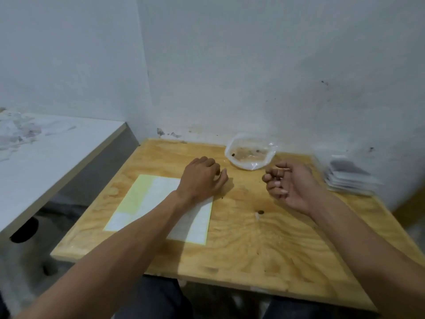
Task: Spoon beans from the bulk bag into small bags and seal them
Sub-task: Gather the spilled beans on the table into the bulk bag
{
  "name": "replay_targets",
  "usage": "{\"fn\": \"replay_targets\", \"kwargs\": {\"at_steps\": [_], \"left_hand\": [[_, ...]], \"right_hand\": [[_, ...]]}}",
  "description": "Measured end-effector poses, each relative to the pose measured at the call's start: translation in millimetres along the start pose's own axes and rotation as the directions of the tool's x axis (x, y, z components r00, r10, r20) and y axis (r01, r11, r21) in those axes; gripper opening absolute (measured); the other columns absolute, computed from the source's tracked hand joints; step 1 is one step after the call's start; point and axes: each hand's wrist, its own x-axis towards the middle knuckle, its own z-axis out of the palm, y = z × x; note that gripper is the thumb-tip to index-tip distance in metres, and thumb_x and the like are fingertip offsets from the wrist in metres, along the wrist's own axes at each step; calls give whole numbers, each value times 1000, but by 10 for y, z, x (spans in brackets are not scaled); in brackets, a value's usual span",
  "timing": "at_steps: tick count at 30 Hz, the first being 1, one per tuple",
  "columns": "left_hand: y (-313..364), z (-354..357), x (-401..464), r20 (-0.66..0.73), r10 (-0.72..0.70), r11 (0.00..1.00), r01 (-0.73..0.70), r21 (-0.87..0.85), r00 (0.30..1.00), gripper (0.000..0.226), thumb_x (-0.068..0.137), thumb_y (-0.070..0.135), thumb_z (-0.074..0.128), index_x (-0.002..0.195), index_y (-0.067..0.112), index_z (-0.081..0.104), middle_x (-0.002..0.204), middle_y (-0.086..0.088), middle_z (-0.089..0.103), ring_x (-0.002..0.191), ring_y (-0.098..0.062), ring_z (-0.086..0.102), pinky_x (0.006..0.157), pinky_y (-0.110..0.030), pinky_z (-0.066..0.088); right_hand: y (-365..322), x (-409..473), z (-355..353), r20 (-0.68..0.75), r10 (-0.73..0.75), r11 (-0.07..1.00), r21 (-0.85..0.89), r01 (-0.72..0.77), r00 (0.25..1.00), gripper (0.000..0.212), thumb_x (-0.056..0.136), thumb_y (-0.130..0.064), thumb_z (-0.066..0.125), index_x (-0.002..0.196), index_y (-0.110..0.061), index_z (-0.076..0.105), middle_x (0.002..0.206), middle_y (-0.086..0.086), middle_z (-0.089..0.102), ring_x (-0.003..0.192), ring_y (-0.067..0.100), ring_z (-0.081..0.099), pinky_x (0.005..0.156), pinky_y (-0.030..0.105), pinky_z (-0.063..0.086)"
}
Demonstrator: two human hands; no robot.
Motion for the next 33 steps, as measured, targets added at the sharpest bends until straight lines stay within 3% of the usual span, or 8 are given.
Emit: {"fn": "replay_targets", "kwargs": {"at_steps": [3, 6, 11, 15, 20, 24, 28, 33], "left_hand": [[177, 48, 42, 149, 103, 972, -68, -224, 983, 39, 90, 40, 53, 84, 8, 74, 87, -3, 71, 83, -22, 65, 66, -30, 52], [265, 86, 42, 361, 123, 946, 1, -324, 925, 53, 90, 51, 52, 111, 7, 74, 127, -7, 67, 119, -23, 60, 96, -37, 52], [274, 56, 72, 549, 57, 954, 116, -275, 834, 61, 99, 55, 53, 146, 17, 53, 161, 0, 39, 150, -14, 31, 122, -32, 28], [274, 75, 62, 557, 29, 953, 145, -265, 830, 65, 98, 58, 52, 150, 18, 50, 162, 4, 37, 151, -11, 29, 122, -33, 27], [279, 79, 85, 534, 28, 954, 137, -267, 845, 63, 97, 58, 54, 145, 18, 55, 159, 2, 43, 147, -13, 37, 116, -31, 36], [290, 68, 99, 525, 24, 956, 134, -262, 851, 59, 97, 55, 56, 142, 17, 57, 156, 2, 47, 144, -14, 40, 113, -31, 38], [288, 52, 102, 534, 9, 951, 158, -266, 846, 60, 96, 55, 58, 144, 18, 56, 156, 4, 47, 145, -13, 39, 116, -33, 37], [310, 24, 89, 535, -9, 943, 185, -276, 845, 59, 96, 54, 59, 143, 19, 57, 155, 6, 47, 145, -11, 38, 117, -33, 35]], "right_hand": [[30, -191, -93, -45, -315, 685, -702, 194, 948, 23, 88, -31, 73, 79, -9, 75, 51, -6, 51, 41, 6, 42, 38, 15, 31], [161, -344, -161, 148, -327, 516, -799, 307, 934, 10, 79, -27, 85, 85, -20, 83, 56, -15, 66, 53, -7, 59, 52, 3, 40], [322, -259, -312, 181, -285, 348, -895, 278, 941, 25, 70, -35, 90, 93, -31, 84, 84, -19, 78, 86, -11, 69, 72, 1, 44], [347, -251, -272, 195, -318, 374, -873, 312, 928, 10, 77, -32, 86, 86, -26, 84, 78, -12, 78, 76, -2, 70, 71, 11, 47], [196, -345, -339, 54, -281, 721, -647, 248, 958, 17, 85, -30, 79, 88, -13, 81, 52, -8, 48, 43, 7, 34, 44, 21, 26], [133, -433, -413, 76, -259, 603, -766, 222, 963, 15, 79, -32, 84, 90, -22, 83, 79, -9, 79, 75, 3, 73, 66, 11, 51], [183, -479, -446, 175, -161, 498, -836, 233, 971, 31, 69, -32, 91, 99, -28, 83, 101, -16, 78, 98, -11, 67, 78, 2, 47], [266, -476, -400, 244, -186, 369, -880, 298, 952, 27, 71, -33, 90, 97, -27, 83, 88, -14, 79, 81, -9, 67, 67, 2, 43]]}}
